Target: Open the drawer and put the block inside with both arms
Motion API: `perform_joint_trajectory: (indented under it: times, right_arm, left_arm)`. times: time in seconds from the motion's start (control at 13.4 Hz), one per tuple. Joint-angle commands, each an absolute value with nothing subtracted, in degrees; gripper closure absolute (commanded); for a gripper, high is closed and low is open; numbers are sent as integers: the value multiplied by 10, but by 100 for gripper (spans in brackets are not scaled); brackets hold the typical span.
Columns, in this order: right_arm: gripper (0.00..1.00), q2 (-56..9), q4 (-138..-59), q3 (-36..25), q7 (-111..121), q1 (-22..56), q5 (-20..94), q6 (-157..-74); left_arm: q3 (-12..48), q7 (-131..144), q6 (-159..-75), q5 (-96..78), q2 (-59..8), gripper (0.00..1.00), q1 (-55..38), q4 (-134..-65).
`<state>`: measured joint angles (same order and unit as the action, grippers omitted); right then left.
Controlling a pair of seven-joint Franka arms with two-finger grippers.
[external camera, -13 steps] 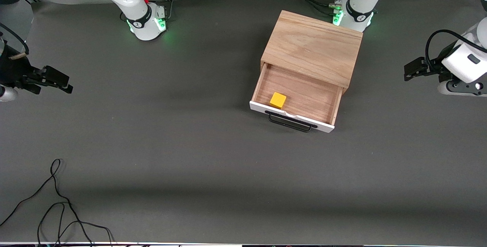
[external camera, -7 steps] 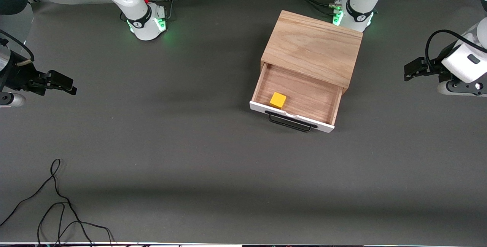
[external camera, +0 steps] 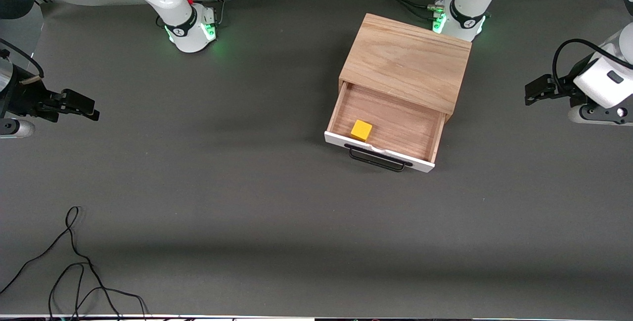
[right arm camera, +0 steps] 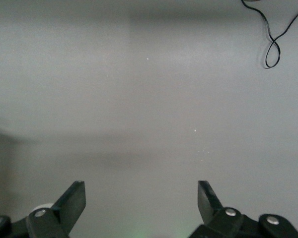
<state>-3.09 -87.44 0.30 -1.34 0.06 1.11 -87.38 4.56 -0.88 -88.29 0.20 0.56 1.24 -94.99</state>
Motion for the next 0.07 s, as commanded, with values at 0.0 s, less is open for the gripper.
perform_joint_trajectory:
  times: [0.0]
  right_arm:
    - [0, -36, -860, 7, 3, -5, 3, -860]
  left_arm:
    - [40, -8, -877, 4, 8, 0, 4, -951]
